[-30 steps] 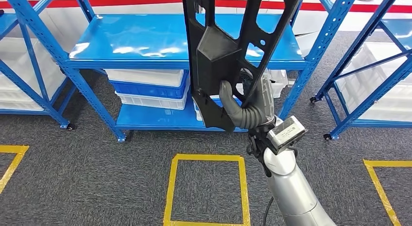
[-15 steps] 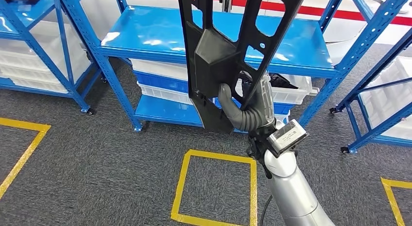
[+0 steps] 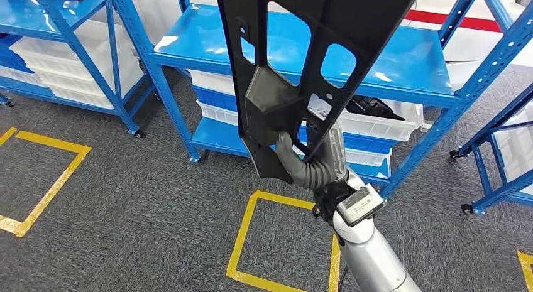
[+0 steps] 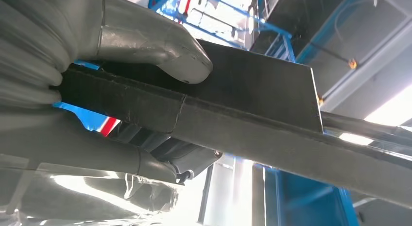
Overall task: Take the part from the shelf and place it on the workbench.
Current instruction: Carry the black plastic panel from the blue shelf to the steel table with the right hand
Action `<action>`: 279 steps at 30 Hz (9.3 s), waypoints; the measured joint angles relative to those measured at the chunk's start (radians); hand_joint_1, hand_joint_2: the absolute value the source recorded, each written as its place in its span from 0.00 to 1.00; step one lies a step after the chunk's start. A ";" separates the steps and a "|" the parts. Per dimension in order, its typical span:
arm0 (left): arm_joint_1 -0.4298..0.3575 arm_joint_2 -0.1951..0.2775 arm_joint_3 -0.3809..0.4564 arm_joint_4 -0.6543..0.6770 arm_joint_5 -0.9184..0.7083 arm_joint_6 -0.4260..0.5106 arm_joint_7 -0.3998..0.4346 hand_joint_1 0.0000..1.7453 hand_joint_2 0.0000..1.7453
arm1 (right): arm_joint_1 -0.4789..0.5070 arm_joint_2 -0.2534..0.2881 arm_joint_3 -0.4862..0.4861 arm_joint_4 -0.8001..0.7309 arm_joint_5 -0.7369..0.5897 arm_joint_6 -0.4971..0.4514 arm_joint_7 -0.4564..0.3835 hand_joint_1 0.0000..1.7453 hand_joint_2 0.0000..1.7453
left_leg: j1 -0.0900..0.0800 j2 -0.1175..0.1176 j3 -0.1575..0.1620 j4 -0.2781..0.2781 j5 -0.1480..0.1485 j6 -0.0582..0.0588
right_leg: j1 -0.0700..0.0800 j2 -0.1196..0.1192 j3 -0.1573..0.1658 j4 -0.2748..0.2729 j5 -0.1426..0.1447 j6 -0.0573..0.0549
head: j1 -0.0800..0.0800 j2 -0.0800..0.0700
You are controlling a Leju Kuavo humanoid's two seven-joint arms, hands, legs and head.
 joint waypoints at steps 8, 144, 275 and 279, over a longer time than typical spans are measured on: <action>-0.003 0.008 -0.001 -0.001 -0.009 -0.002 0.005 0.00 1.00 | 0.013 -0.008 0.022 -0.007 -0.010 -0.031 -0.017 1.00 1.00 | -0.010 -0.013 0.057 -0.134 0.049 0.048 | 0.014 0.001 -0.025 0.052 -0.038 0.026 | 0.010 0.000; 0.007 0.010 0.013 -0.005 -0.060 -0.018 0.030 0.00 1.00 | 0.119 -0.005 -0.036 -0.018 -0.060 0.074 -0.044 1.00 1.00 | -0.012 -0.146 0.033 -0.106 0.035 0.024 | -0.006 0.088 -0.040 0.032 0.007 0.019 | 0.010 0.000; 0.012 -0.001 0.039 -0.005 -0.064 -0.037 0.009 0.00 1.00 | 0.133 -0.007 -0.087 0.006 -0.069 0.116 -0.032 1.00 1.00 | -0.001 -0.027 -0.090 0.108 -0.022 -0.003 | -0.010 0.004 -0.014 0.020 -0.008 -0.002 | -0.004 0.000; 0.009 0.001 0.039 -0.005 -0.071 -0.037 0.008 0.00 1.00 | 0.129 -0.007 -0.088 0.007 -0.069 0.116 -0.032 1.00 1.00 | -0.012 0.030 0.017 -0.100 0.056 0.014 | 0.001 -0.028 -0.002 0.019 -0.021 0.011 | -0.002 0.000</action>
